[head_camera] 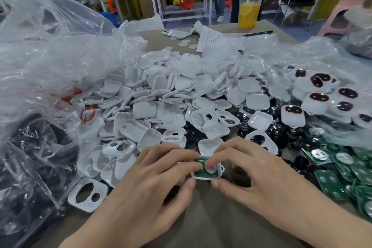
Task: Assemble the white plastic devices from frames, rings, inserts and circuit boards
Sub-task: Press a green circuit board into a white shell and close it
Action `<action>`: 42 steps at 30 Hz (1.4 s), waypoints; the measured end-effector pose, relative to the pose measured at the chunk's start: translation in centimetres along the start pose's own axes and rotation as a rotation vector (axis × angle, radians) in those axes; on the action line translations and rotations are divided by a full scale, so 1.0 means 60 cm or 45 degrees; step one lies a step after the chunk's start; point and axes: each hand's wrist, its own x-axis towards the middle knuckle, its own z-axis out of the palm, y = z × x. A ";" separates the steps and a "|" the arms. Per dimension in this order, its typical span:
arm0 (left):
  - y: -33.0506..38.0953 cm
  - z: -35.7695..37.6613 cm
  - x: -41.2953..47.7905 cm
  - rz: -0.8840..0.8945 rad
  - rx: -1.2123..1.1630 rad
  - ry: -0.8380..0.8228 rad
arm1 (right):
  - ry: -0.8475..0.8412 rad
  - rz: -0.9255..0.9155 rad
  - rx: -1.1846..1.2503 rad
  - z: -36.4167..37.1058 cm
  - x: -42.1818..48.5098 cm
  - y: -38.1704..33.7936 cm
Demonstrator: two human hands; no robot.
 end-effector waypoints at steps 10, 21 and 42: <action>0.011 -0.003 -0.006 -0.035 -0.125 -0.068 | -0.028 -0.075 0.043 -0.018 -0.025 0.000; 0.015 -0.007 0.005 -0.053 -0.150 -0.242 | 0.025 -0.154 0.110 -0.027 -0.033 0.007; 0.012 0.000 0.002 -0.068 -0.179 -0.210 | 0.057 -0.078 0.162 -0.020 -0.031 0.005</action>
